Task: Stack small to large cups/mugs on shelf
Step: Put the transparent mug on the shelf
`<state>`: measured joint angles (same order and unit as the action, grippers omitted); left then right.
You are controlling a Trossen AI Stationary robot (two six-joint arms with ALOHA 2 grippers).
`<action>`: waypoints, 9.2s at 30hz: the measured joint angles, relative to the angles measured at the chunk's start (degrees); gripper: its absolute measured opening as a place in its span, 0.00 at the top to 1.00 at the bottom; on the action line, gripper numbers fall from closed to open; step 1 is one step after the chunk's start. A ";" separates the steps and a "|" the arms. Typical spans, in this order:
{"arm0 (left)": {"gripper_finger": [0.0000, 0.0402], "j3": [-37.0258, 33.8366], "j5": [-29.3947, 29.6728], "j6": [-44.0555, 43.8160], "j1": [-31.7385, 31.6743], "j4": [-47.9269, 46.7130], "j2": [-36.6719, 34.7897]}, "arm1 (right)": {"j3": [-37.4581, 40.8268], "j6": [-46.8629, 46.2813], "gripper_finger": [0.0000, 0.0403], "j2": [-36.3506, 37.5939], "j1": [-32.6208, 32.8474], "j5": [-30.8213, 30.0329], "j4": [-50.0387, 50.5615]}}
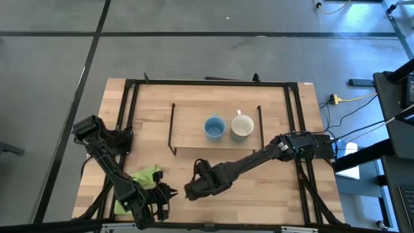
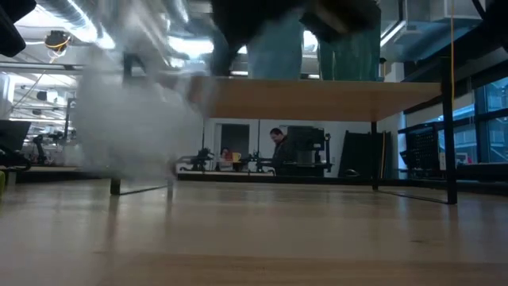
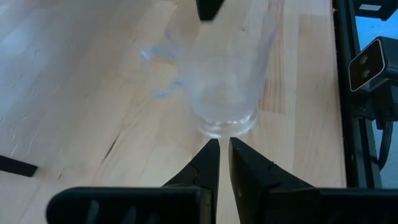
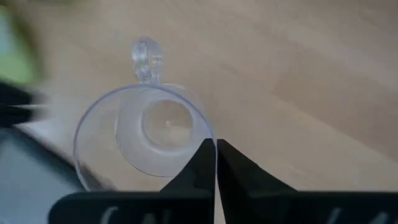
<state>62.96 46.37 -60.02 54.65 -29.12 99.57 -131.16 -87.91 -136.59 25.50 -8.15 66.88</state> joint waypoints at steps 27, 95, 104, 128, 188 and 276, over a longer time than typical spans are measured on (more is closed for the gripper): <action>0.92 0.04 4.85 -11.85 -2.84 -24.12 -6.93 | -3.84 27.44 1.00 5.98 -3.29 -18.75 0.34; 0.92 0.00 -0.22 -12.03 0.31 -21.89 -13.49 | -2.49 11.42 0.98 -1.95 -2.01 0.30 6.06; 0.92 0.00 -0.03 -9.24 0.28 -19.32 -13.46 | -2.49 10.35 0.97 -2.16 -1.99 -1.28 5.68; 0.92 0.00 -0.06 -8.23 0.28 -17.81 -13.44 | -2.48 10.38 0.88 -3.23 -1.21 -1.30 4.61; 0.70 7.08 -30.93 62.56 -16.09 4.52 -3.45 | -2.71 -13.59 0.49 17.29 14.96 -36.85 23.23; 0.98 38.90 -37.26 77.70 -27.49 -48.64 -15.30 | -2.68 -24.27 0.49 16.90 22.05 -46.24 23.14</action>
<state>101.86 9.11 17.68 27.16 -77.77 84.26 -133.84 -112.17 -119.70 47.55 -54.39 90.02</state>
